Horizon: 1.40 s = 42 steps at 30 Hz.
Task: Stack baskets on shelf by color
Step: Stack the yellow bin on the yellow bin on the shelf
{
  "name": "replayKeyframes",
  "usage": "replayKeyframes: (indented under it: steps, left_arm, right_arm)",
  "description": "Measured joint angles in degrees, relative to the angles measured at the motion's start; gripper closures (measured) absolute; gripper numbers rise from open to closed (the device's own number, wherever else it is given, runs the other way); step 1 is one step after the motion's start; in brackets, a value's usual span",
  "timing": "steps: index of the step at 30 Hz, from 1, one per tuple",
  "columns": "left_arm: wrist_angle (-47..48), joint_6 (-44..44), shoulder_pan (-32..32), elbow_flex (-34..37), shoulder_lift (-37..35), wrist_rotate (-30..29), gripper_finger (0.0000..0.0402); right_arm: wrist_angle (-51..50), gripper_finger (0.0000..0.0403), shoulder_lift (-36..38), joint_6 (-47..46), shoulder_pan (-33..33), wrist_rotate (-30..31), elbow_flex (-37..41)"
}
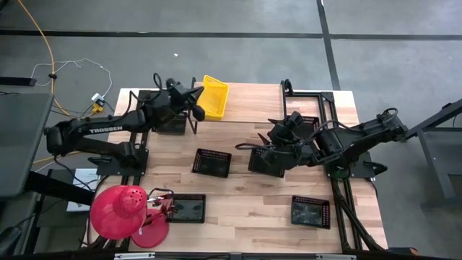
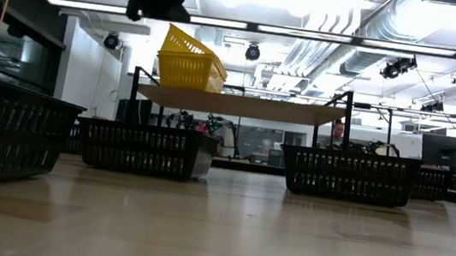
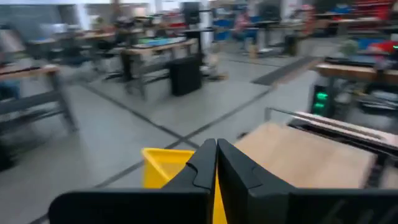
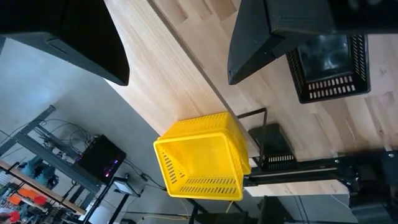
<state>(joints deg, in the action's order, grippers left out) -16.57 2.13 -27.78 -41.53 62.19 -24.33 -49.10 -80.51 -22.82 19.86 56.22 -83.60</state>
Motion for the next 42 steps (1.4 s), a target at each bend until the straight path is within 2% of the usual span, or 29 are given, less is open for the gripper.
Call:
replayKeyframes:
  steps: [6,9,20,27,34,36,39,42]
  left_arm:
    - [1.1,-2.18,-7.0,0.58,0.96,14.28,0.0401]
    - [1.36,-3.04,-9.43,0.58,1.29,18.75,0.0401]
    - [8.87,-3.45,-13.11,0.58,1.38,22.57,0.0401]
    - [4.24,-2.46,-13.08,0.57,0.35,24.1,0.0401]
    - [4.5,0.55,-13.08,0.58,-5.32,22.51,0.0401]
    - [4.41,1.05,-13.08,0.57,-8.08,23.13,0.0401]
    - [5.25,1.06,-13.08,0.57,-11.99,27.26,0.0401]
    - [5.78,-0.03,-13.08,1.55,-15.83,32.26,0.0401]
  right_arm:
    - [0.0,0.0142,0.0,0.79,0.0,-0.98,0.01]
    - [0.0,0.0142,0.0,0.78,0.0,-1.17,0.01]
    - [0.02,0.0142,0.0,0.77,0.0,-1.26,0.01]
    - [-1.25,0.0142,0.0,1.41,-0.25,-1.17,0.0]
    - [-4.99,0.0142,0.02,-0.23,-4.44,-1.27,3.3]
    - [-3.75,0.0142,0.04,-0.24,-6.56,-2.78,5.54]
    - [-0.15,0.0148,-0.01,1.22,-10.13,-6.51,9.18]
    - [8.38,0.0182,0.0,5.8,-13.99,-11.66,12.7]
